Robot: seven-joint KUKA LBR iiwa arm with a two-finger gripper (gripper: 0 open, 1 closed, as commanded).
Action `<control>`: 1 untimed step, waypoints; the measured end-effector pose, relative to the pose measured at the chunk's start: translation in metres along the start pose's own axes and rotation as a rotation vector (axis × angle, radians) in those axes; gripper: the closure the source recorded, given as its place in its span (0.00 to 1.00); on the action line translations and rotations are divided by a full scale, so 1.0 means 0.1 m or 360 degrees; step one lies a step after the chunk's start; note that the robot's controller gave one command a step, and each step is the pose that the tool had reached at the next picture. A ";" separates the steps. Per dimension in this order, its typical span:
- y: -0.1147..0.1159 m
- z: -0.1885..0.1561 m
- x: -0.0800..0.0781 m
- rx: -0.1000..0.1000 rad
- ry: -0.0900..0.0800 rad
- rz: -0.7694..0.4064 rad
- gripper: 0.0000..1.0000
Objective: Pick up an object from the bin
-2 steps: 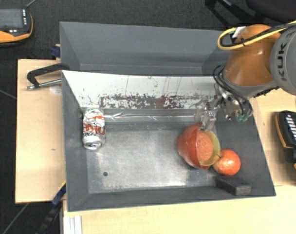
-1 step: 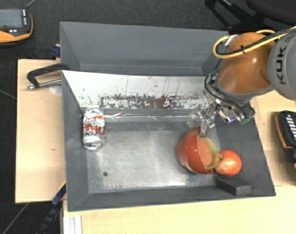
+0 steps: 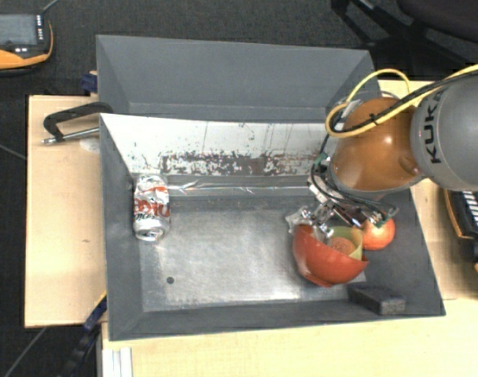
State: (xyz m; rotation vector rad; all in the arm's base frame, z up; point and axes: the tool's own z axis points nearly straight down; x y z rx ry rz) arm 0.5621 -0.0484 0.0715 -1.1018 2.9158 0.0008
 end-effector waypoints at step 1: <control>-0.31 -0.80 -0.25 0.0016 -0.0017 -0.0137 1.00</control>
Offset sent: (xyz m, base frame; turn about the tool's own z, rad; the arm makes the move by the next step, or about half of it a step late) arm 0.0333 -0.0079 0.0747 -0.0890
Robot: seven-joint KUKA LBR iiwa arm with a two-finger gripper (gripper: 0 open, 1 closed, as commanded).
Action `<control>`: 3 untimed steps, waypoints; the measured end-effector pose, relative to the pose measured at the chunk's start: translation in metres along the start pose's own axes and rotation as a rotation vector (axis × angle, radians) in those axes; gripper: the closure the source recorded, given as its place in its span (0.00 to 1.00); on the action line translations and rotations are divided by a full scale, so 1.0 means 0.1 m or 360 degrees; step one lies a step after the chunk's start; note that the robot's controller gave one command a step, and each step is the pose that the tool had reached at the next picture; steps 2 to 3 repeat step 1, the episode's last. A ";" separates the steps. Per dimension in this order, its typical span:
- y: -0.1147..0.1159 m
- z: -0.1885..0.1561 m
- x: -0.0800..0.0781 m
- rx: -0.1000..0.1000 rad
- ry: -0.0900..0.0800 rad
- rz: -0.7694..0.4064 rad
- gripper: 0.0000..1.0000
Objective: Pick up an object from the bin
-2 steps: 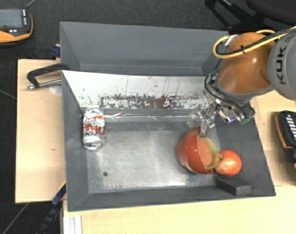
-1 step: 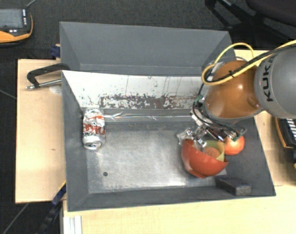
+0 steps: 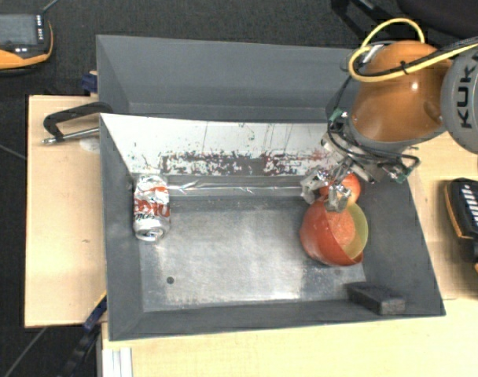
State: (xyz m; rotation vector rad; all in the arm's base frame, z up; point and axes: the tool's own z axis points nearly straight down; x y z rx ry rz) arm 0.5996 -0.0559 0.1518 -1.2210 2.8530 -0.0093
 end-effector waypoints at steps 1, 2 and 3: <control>0.01 -0.52 -0.10 0.0012 -0.0015 0.0021 1.00; 0.01 -0.52 -0.10 0.0012 -0.0015 0.0021 1.00; 0.01 -0.52 -0.10 0.0012 -0.0015 0.0021 1.00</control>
Offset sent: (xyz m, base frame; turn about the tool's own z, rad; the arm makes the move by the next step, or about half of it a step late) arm 0.0021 0.0070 0.0482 0.0114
